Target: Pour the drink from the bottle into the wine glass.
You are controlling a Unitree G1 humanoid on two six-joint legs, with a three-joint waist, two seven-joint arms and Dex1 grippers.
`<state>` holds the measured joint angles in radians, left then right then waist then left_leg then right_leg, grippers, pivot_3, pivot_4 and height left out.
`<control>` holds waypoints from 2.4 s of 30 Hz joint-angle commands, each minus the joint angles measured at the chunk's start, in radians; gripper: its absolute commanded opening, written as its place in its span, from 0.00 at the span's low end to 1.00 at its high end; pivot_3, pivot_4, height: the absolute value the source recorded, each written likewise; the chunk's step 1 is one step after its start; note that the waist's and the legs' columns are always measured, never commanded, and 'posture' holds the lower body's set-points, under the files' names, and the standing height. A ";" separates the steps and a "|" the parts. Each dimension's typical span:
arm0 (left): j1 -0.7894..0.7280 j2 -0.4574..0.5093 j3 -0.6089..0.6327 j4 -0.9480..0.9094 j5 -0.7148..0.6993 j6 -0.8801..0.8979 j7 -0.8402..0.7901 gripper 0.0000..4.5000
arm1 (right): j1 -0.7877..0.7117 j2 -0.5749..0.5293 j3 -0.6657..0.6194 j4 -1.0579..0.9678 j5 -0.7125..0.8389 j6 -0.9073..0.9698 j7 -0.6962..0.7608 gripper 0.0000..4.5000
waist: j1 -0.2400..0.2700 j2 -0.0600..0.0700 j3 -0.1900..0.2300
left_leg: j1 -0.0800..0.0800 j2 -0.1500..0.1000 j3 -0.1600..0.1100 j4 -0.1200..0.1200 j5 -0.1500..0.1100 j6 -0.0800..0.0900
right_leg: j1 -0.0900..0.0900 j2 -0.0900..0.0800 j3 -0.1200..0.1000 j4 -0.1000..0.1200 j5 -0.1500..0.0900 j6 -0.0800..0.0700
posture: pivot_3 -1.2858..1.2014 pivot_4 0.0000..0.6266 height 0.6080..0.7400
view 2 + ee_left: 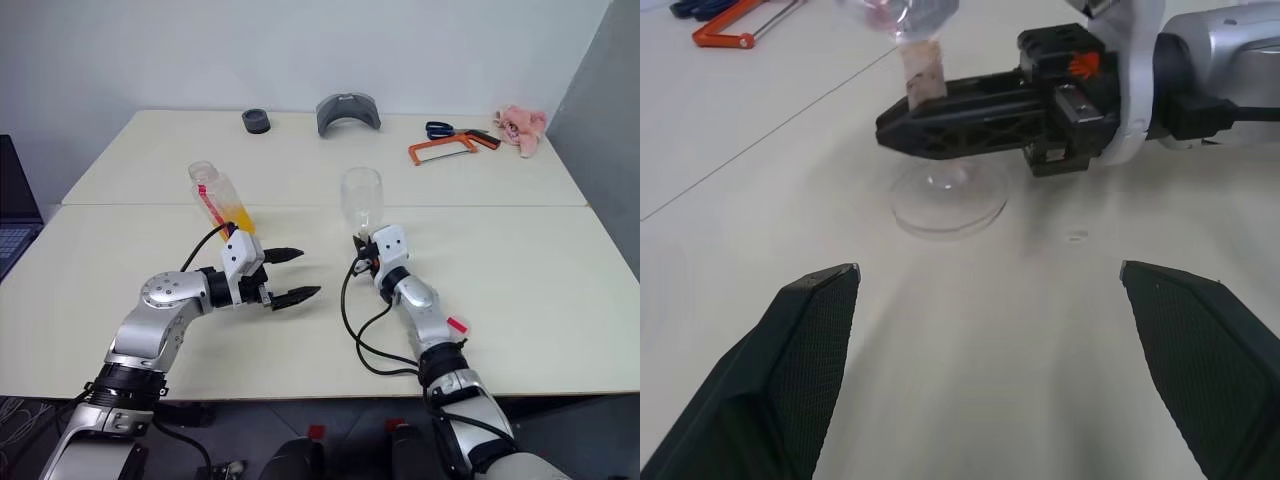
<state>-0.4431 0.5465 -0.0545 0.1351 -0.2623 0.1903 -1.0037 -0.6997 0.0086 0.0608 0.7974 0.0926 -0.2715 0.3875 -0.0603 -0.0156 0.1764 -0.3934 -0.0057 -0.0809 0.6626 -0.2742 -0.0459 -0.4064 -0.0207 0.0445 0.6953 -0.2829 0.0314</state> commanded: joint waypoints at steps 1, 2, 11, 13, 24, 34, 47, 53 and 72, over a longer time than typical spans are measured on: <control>0.000 0.013 0.031 -0.012 -0.009 -0.019 0.007 1.00 | -0.009 0.008 -0.018 0.049 0.008 -0.045 0.024 0.03 | 0.000 0.000 0.000 | 0.000 0.000 0.000 0.000 0.000 0.000 | 0.000 0.000 0.000 0.000 0.000 0.000 | 0.52 0.24 1.00; 0.001 0.013 0.031 -0.013 -0.008 -0.020 0.008 1.00 | -0.008 0.008 -0.022 0.054 0.010 -0.051 0.026 0.03 | 0.000 0.000 0.000 | 0.000 0.000 0.000 0.000 0.000 0.000 | 0.000 0.000 0.000 0.000 0.000 0.000 | 0.52 0.24 1.00; 0.017 0.010 0.025 -0.017 -0.007 -0.029 0.008 1.00 | 0.050 0.000 -0.014 -0.045 0.003 -0.038 0.033 0.63 | 0.001 0.000 0.000 | 0.000 0.000 0.000 0.000 0.000 0.000 | 0.000 0.000 0.000 0.001 0.000 0.000 | 0.52 0.24 1.00; 0.012 0.007 0.023 -0.010 -0.006 -0.031 0.008 1.00 | 0.078 0.000 -0.014 -0.104 0.006 -0.015 0.023 0.63 | 0.001 0.000 0.000 | 0.000 0.000 0.000 0.000 0.000 0.000 | 0.000 0.000 0.000 0.001 0.000 0.000 | 0.52 0.24 1.00; 0.006 0.006 0.019 -0.009 -0.005 -0.031 0.005 1.00 | 0.105 0.004 -0.007 -0.245 -0.008 0.053 -0.020 0.63 | 0.002 0.000 0.000 | 0.000 0.000 0.000 0.000 0.000 0.000 | 0.000 0.000 0.000 0.001 0.000 0.000 | 0.52 0.24 1.00; 0.045 0.008 0.068 -0.041 -0.021 -0.010 0.065 1.00 | 0.061 -0.017 0.015 -0.217 -0.014 0.072 0.019 0.05 | 0.000 0.000 0.000 | 0.000 0.000 0.000 0.000 0.000 0.000 | 0.000 0.000 0.000 0.000 0.000 0.000 | 0.52 0.24 1.00; 0.181 0.048 0.205 -0.243 -0.082 0.098 0.183 1.00 | -0.197 0.046 0.006 0.181 -0.040 -0.070 0.071 0.04 | -0.006 0.000 0.000 | 0.000 0.001 0.000 -0.001 0.000 0.000 | -0.001 0.000 0.000 0.001 0.000 0.000 | 0.52 0.24 1.00; 0.186 0.106 0.251 -0.322 -0.132 0.176 0.183 1.00 | -0.241 0.049 -0.010 0.292 -0.047 -0.123 0.076 0.04 | -0.004 0.000 0.000 | 0.000 0.001 0.000 -0.001 0.000 0.000 | -0.001 -0.001 0.000 0.001 0.000 0.000 | 0.52 0.24 1.00; 0.107 0.223 0.281 -0.380 -0.204 0.263 0.154 1.00 | -0.260 0.062 -0.036 0.351 -0.052 -0.176 0.087 0.56 | -0.006 0.000 0.001 | 0.000 0.000 0.000 -0.001 0.000 0.000 | 0.000 0.000 0.000 0.001 0.000 0.000 | 0.52 0.24 1.00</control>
<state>-0.3172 0.7512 0.2096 -0.2203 -0.4538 0.4579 -0.8440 -0.9290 0.0619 0.0378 1.1564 0.0389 -0.4297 0.4717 -0.0663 -0.0154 0.1769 -0.3929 -0.0052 -0.0810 0.6619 -0.2741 -0.0461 -0.4068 -0.0210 0.0447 0.6959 -0.2829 0.0313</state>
